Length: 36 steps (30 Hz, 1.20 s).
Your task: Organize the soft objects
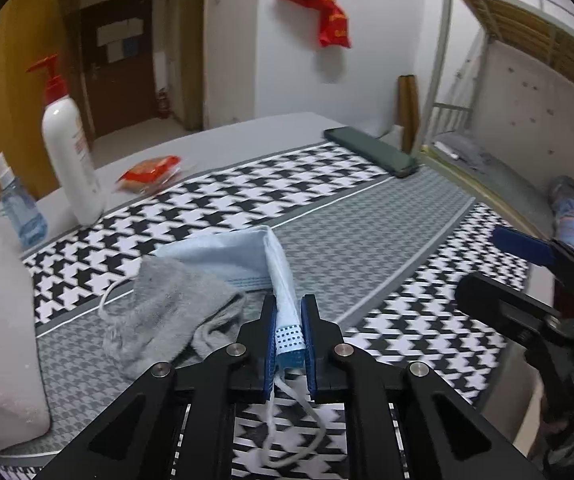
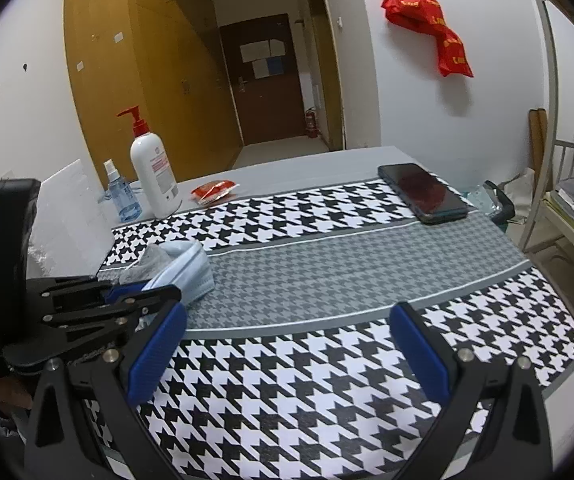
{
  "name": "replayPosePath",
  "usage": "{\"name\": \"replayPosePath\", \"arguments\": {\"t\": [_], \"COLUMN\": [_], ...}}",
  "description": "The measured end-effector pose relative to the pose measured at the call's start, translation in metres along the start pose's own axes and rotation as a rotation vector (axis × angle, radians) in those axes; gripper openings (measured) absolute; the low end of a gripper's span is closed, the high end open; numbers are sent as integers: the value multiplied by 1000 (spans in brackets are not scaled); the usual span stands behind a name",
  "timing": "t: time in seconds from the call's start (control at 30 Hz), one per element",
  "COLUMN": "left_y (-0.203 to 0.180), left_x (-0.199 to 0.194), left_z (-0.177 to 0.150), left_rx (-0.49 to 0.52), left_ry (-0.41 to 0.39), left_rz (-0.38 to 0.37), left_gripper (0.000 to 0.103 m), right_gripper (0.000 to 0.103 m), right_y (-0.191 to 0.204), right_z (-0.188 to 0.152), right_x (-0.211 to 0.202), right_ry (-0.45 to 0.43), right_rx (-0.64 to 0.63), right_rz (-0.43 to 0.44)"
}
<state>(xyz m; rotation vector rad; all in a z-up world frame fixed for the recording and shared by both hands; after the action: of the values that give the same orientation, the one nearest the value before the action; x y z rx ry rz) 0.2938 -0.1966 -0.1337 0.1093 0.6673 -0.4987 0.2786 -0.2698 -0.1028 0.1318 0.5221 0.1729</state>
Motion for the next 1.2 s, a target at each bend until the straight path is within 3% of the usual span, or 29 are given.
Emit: {"name": "replayPosePath", "arguments": {"t": [0.27,0.33,0.37,0.43,0.63,0.97,1.2], "left_y": [-48,-51,-53,-52,-31,22,30], "left_x": [-32,-37,-38,-41,-54,-50,-32], "left_z": [0,-2,-4,-7,-8,-7,-9], "left_rx": [98,105,115,121,105,54,19], "left_ry": [-64,-68,-59,-57,-94,-88,-44], "left_rz": [-148,-150,-157,-145,-92,42,11], "left_gripper": [12,15,24,61,78,80,80], "right_gripper": [103,103,103,103,103,103,102], "right_y": [-8,-8,-7,-3,10,24,26], "right_z": [3,3,2,2,-3,-11,-13], "right_x": [-11,-12,-12,-11,-5,13,16], "right_ry": [-16,-15,-12,-9,11,67,80], "right_rx": [27,28,26,19,9,3,-13], "right_rz": [-12,-11,-10,-6,24,73,89]}}
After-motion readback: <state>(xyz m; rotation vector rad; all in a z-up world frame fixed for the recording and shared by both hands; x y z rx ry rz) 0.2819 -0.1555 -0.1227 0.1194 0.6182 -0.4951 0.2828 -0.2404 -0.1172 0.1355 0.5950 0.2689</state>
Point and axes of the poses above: each gripper's, at about its wrist camera, not at the fingertips, and x roughly the way its jaws point, y to its left, z to its top, the point moved 10 cm from there along x, roughly the way its jaws point, and after that the axes turned 5 degrees about -y, right-handed, at the moved point
